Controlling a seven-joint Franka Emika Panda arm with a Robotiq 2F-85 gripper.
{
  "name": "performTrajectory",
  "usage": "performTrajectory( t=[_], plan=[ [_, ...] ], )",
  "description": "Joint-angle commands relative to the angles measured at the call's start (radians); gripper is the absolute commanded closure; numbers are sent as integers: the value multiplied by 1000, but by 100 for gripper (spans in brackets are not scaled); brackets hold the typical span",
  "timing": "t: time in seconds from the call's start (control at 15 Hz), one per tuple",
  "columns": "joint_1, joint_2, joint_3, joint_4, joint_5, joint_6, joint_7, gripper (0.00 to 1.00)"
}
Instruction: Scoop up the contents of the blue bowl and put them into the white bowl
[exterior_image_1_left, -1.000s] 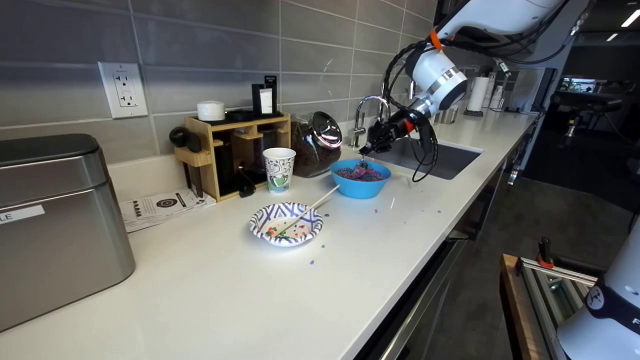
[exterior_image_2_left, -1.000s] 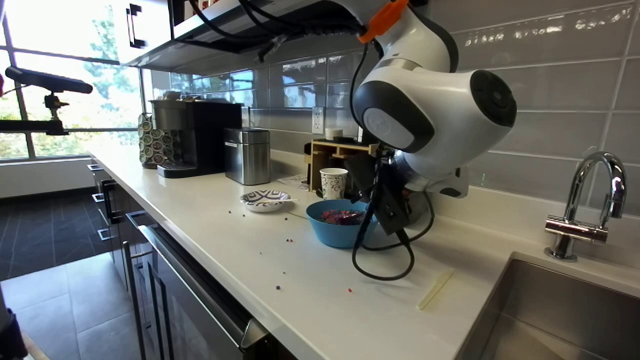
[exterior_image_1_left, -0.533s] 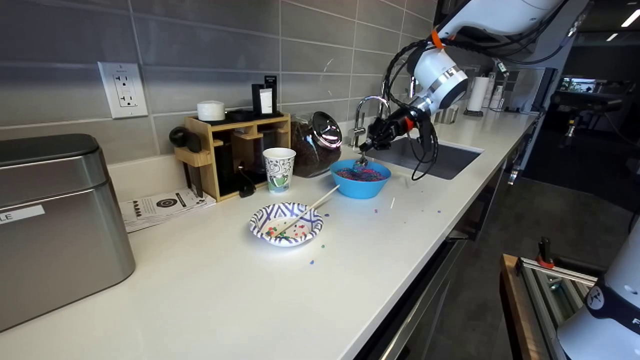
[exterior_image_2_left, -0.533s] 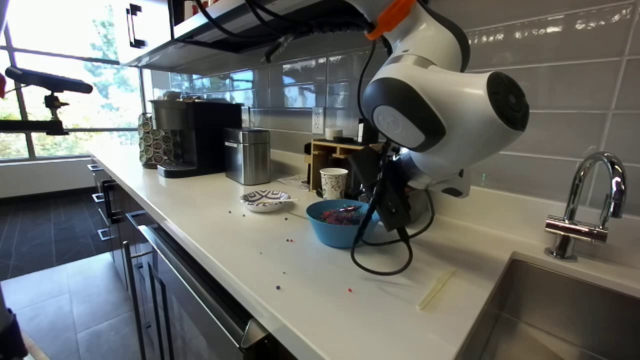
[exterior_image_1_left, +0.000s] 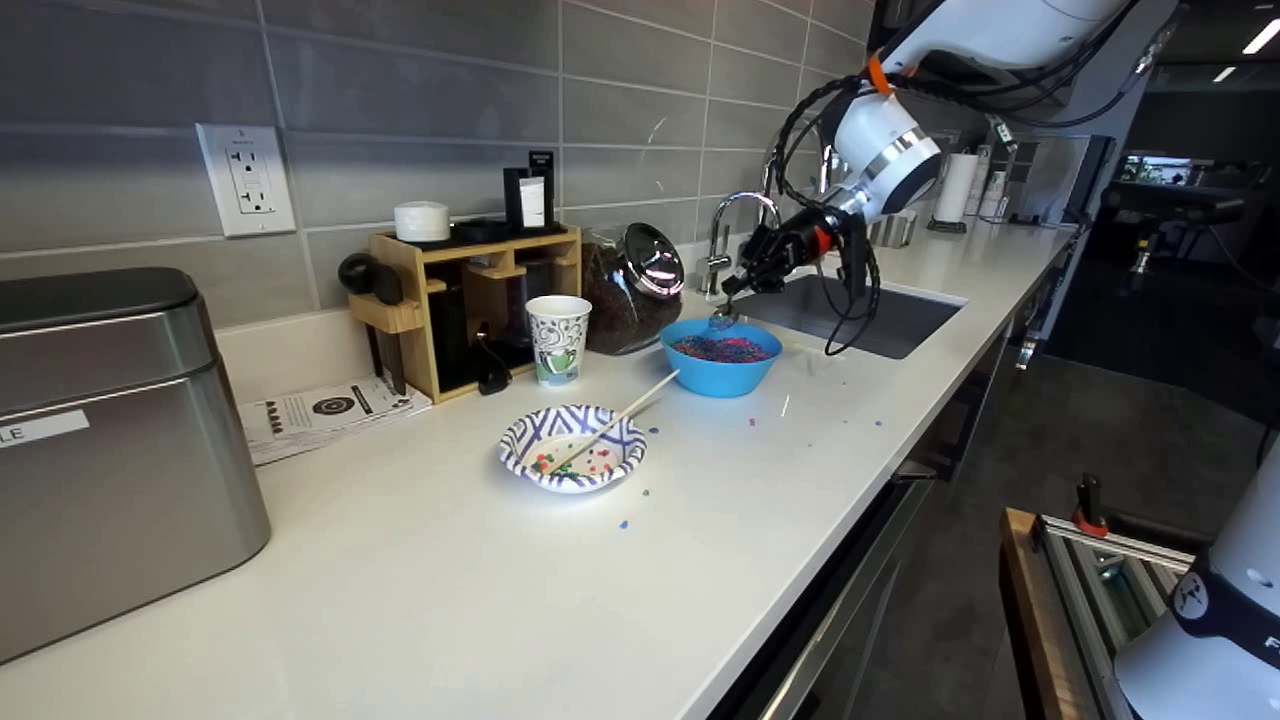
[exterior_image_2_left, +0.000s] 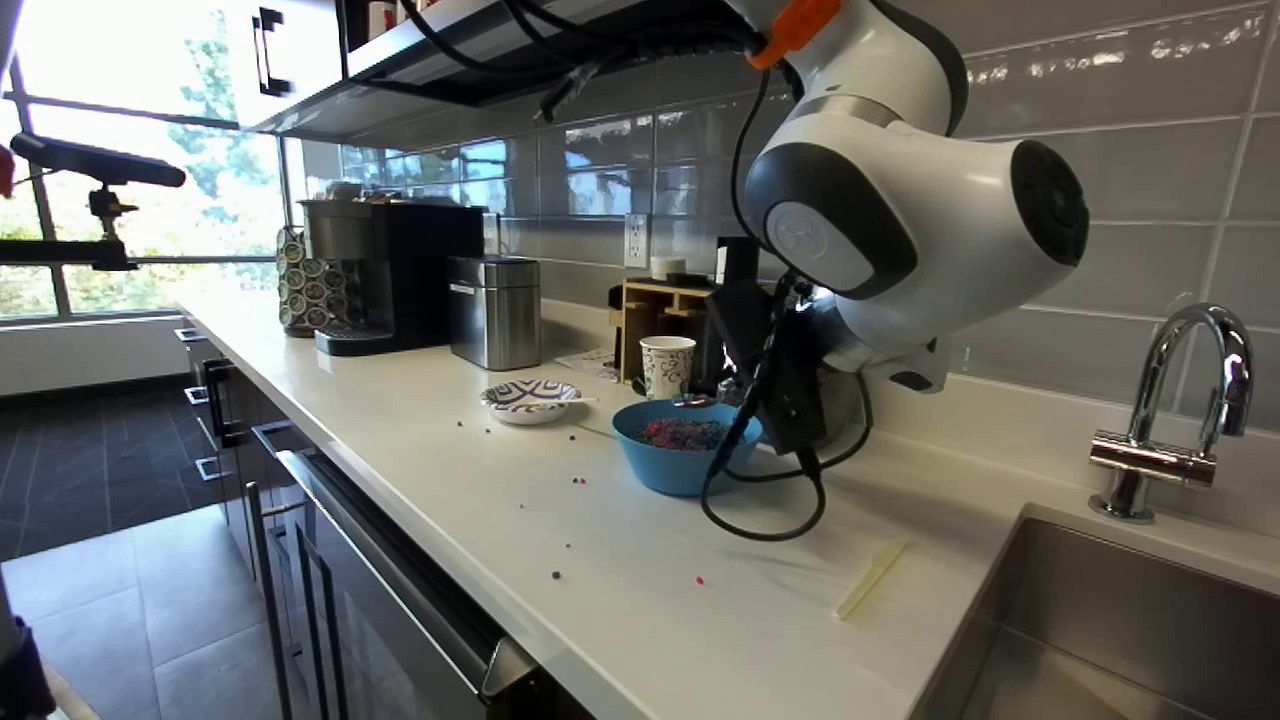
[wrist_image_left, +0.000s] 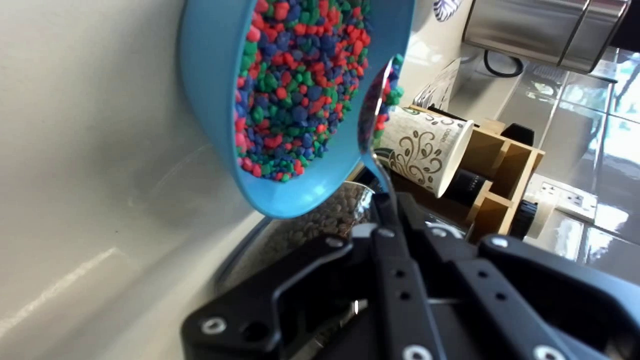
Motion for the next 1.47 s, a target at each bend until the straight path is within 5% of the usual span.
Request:
performTrajectory(
  t=[0.0, 0.73, 1.4],
  plan=[
    [0, -9, -7, 10, -5, -53, 41, 100],
    [37, -175, -14, -81, -47, -89, 132, 100],
    [114, -353, 10, -249, -15, 8, 144, 100]
  ],
)
